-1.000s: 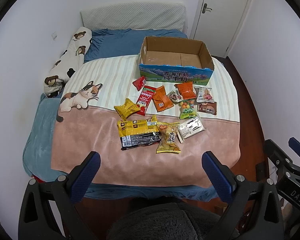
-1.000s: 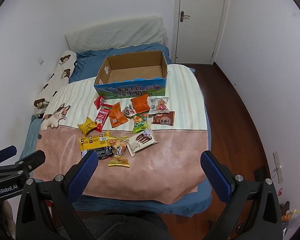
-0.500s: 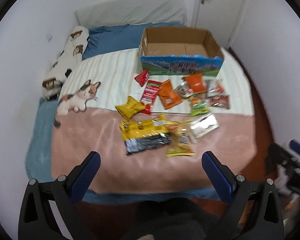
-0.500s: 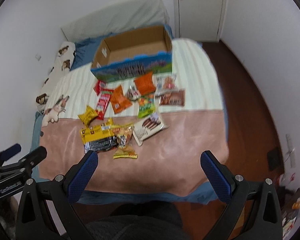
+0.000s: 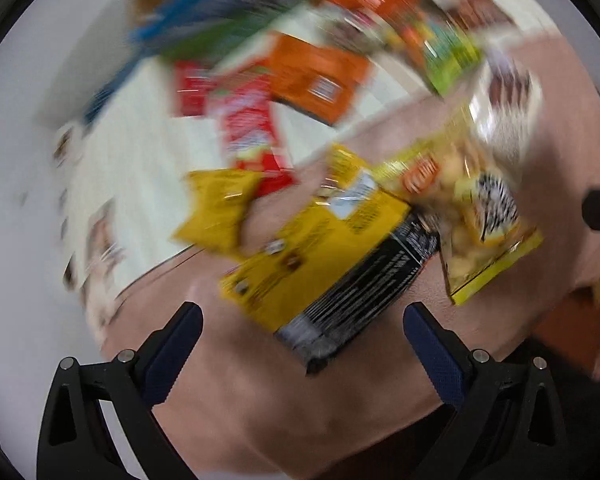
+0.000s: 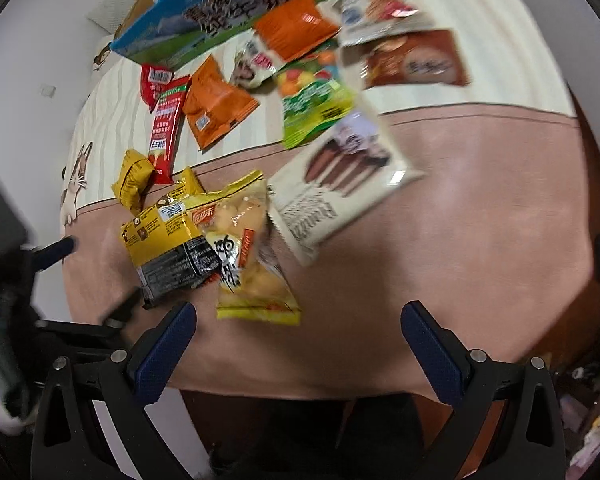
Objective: Organize snacks
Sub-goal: 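Grasp the yellow-black snack bag with the left tool while the right tool grasps the yellow chip bag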
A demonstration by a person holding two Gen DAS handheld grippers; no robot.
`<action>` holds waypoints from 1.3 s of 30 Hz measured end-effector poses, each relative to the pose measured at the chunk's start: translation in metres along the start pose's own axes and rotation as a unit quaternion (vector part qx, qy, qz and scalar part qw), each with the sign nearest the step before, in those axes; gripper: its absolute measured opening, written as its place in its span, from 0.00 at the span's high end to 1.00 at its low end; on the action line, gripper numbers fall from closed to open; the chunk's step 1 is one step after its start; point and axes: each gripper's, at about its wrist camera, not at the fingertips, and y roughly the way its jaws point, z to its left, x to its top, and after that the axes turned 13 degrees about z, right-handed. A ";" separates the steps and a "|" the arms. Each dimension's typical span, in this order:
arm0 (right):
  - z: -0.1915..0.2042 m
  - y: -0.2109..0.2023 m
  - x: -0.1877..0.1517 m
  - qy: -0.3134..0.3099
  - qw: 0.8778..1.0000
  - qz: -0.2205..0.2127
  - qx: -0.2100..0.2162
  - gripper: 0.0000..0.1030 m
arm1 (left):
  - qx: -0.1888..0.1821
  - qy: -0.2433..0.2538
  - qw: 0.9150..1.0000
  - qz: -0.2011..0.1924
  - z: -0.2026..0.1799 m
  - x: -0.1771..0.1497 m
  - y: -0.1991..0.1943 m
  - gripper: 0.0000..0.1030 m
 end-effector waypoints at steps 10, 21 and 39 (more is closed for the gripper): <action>0.014 0.035 0.006 0.012 0.999 0.024 0.033 0.01 | 0.001 0.164 0.987 0.005 -0.030 0.038 0.056 0.00; 0.045 0.051 0.027 0.000 0.999 0.018 0.034 0.29 | -0.242 -0.231 0.940 0.062 0.113 0.026 0.074 0.07; 0.075 0.108 0.058 0.042 0.997 0.066 0.020 0.57 | -0.223 -0.108 0.967 0.063 0.107 0.009 0.103 0.05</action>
